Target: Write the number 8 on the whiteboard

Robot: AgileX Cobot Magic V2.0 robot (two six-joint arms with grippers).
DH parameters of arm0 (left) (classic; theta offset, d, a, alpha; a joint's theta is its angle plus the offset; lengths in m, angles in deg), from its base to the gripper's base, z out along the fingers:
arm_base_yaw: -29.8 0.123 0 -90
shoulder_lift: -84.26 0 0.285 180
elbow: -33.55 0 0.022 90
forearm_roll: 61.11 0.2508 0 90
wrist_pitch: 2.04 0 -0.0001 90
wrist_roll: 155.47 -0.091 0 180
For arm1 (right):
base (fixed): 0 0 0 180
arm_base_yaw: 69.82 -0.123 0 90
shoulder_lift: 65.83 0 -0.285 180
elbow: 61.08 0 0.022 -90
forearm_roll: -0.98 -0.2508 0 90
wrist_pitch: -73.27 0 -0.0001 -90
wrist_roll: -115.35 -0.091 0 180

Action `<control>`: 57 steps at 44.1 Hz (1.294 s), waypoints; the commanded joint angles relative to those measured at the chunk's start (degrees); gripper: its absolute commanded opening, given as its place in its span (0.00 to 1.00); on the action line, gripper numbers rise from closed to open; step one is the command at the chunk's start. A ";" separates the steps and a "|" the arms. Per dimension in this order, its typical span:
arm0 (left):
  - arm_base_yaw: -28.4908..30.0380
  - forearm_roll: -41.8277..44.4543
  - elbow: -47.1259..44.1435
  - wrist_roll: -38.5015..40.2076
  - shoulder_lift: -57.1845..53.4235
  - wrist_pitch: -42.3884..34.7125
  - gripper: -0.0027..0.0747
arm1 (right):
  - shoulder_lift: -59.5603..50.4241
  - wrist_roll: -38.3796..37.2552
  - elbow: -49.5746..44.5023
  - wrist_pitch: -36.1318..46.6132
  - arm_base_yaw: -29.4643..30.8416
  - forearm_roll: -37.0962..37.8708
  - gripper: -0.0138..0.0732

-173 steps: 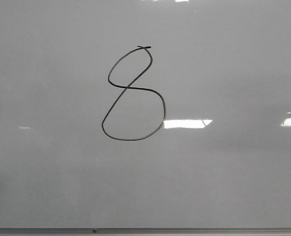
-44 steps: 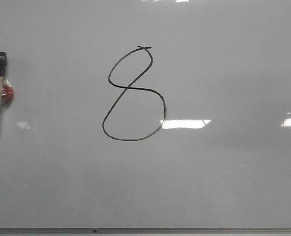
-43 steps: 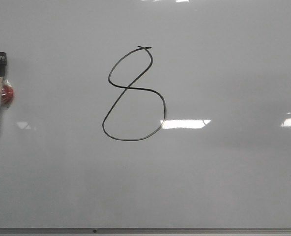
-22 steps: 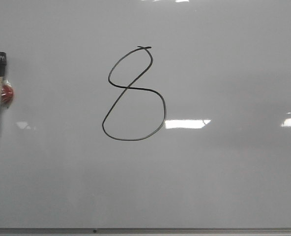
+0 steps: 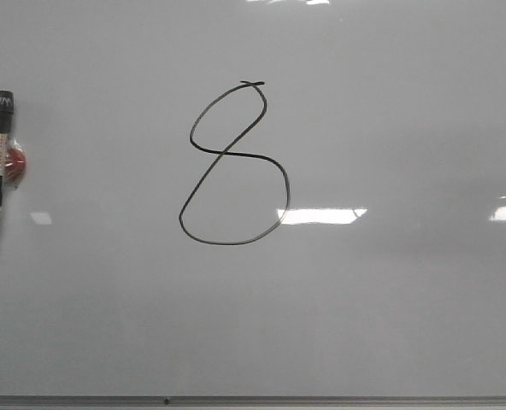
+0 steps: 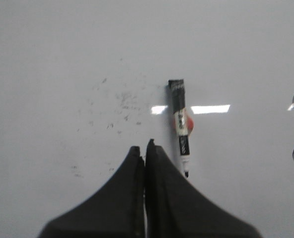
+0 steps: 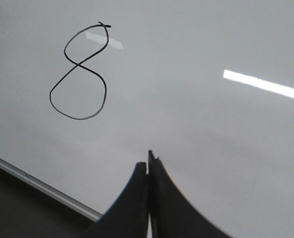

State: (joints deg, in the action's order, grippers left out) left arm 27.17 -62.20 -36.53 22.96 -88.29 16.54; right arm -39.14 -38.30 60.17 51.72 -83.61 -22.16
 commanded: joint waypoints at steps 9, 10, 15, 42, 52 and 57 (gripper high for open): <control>2.93 -0.80 -7.78 -0.33 -1.18 -11.29 0.01 | 0.42 0.02 1.49 4.33 0.34 -0.81 0.11; 2.93 -0.80 -7.63 -0.33 -1.18 -10.45 0.01 | 0.42 0.02 1.49 4.33 0.34 -0.81 0.11; 2.93 -0.66 -7.61 -0.33 -1.18 -11.16 0.01 | 0.42 0.02 1.49 4.33 0.34 -0.81 0.11; 2.93 -0.66 -7.61 -0.33 -1.18 -11.27 0.01 | 0.42 0.02 1.49 4.33 0.34 -0.81 0.11; 2.93 -0.66 -7.61 -0.33 -1.18 -11.27 0.01 | 0.27 0.02 0.68 5.04 0.34 -0.71 0.11; 2.93 -0.66 -7.61 -0.33 -1.18 -11.27 0.01 | -1.19 -0.18 -1.41 8.20 0.86 0.07 0.11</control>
State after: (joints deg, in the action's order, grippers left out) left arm 30.12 -62.42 -44.06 22.71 -88.29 10.19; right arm -39.66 -38.30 58.54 53.31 -83.40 -22.06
